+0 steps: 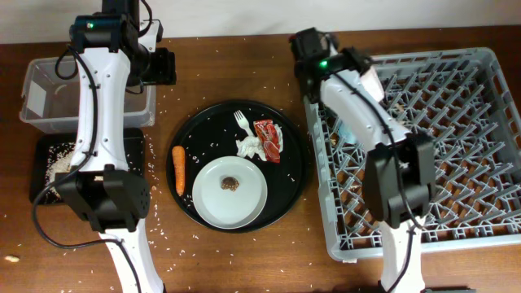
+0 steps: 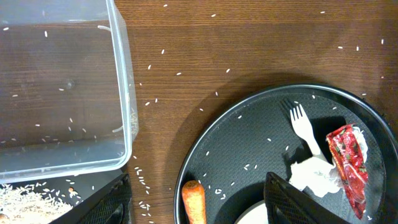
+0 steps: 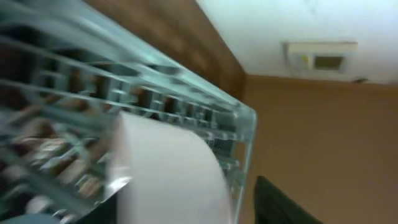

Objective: Sort waste into correct bins and load items into the dishwasher rack
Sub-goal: 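Place the pink bowl upside down in the dish rack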

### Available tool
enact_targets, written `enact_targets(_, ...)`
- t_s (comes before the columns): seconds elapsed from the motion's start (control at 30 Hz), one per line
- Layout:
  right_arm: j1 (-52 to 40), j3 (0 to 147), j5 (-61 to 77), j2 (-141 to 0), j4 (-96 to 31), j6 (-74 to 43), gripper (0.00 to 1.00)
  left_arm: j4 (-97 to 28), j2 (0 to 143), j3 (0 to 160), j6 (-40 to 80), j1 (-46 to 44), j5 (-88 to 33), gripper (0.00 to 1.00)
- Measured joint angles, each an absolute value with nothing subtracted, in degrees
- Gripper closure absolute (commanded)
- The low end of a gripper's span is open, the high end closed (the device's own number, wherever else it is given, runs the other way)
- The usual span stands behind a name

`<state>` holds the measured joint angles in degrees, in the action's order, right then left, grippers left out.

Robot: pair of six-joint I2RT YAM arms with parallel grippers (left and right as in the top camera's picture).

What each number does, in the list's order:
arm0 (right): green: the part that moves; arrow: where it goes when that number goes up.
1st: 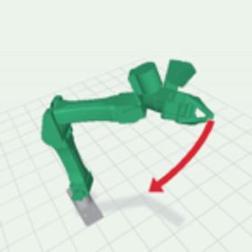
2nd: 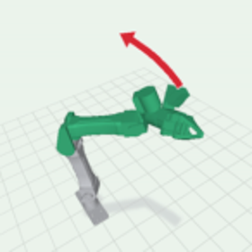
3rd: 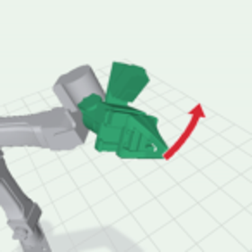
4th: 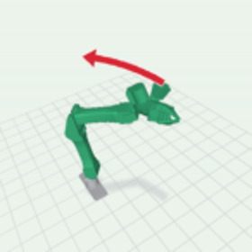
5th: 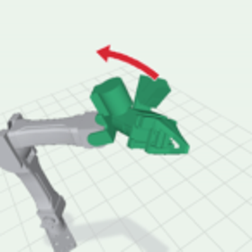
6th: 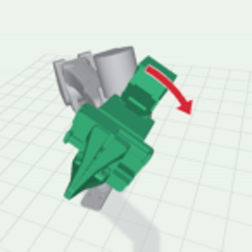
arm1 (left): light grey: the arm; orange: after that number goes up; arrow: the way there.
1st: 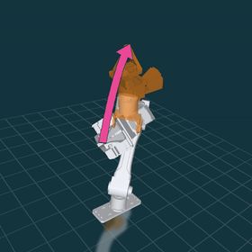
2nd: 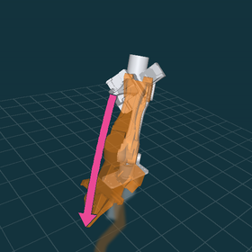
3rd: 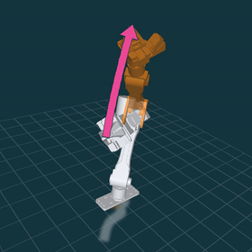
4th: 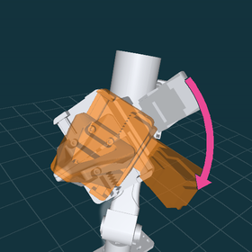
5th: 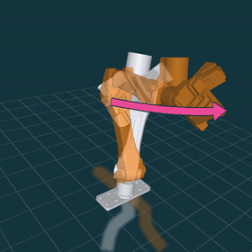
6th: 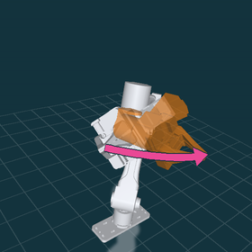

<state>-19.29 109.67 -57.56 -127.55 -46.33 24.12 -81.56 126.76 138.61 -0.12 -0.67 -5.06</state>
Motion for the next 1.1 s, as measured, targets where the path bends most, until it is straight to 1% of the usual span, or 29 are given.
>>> enact_targets(0.1,-21.74,109.58,-56.40,-127.74,-46.30,24.08,0.36,-81.58,126.76,138.61,-0.12,-0.67,-5.06,0.33)
enact_targets(0.2,-22.26,109.58,-56.03,-127.74,-46.06,23.99,0.11,-81.56,126.76,138.61,-0.12,-0.67,-5.06,0.32)
enact_targets(0.23,-22.06,109.60,-56.05,-127.74,-45.67,23.86,0.05,-81.58,126.76,138.61,-0.12,-0.67,-5.06,0.32)
enact_targets(0.3,-21.82,110.28,-56.05,-127.72,-45.30,23.18,0.02,-81.58,126.76,138.61,-0.12,-0.67,-5.08,0.32)
enact_targets(0.47,-20.01,119.26,-55.81,-125.97,-47.94,20.58,0.01,-81.91,126.76,138.61,-0.12,-0.67,-5.10,0.33)
enact_targets(0.53,-20.40,123.13,-53.95,-122.26,-55.09,19.64,0.01,-84.75,126.50,138.61,-0.45,-0.67,-5.98,0.33)
enact_targets(0.6,-21.58,125.16,-44.66,-116.46,-63.59,15.51,0.02,-89.32,124.79,138.58,-1.50,-0.91,-7.33,0.33)
enact_targets(0.67,-21.80,125.95,-30.30,-112.99,-69.58,12.45,0.01,-91.42,122.02,138.58,-2.13,-1.37,-7.75,0.33)
enact_targets(0.73,-21.80,126.13,-16.88,-112.07,-73.25,10.63,0.01,-94.28,118.41,138.58,-2.55,-2.33,-8.16,0.35)
enact_targets(0.8,-21.78,126.10,-7.92,-112.44,-74.78,9.56,0.00,-96.47,115.24,138.61,-2.63,-4.16,-8.38,0.36)
enact_targets(0.87,-21.41,126.10,-4.45,-112.44,-74.74,8.45,0.00,-96.42,114.02,137.23,-3.01,-8.43,-8.32,0.41)
enact_targets(0.93,-19.14,126.10,-2.44,-112.44,-74.67,5.74,0.01,-96.36,113.91,132.68,-3.31,-14.28,-7.77,0.43)
enact_targets(0.97,-15.73,126.10,-1.78,-112.44,-74.59,3.27,0.02,-96.31,114.06,127.31,-3.51,-19.38,-6.83,0.43)
enact_targets(1.1,-3.62,126.10,2.59,-112.44,-75.20,-0.19,0.02,-87.74,114.06,111.04,1.23,-29.28,-5.48,0.44)
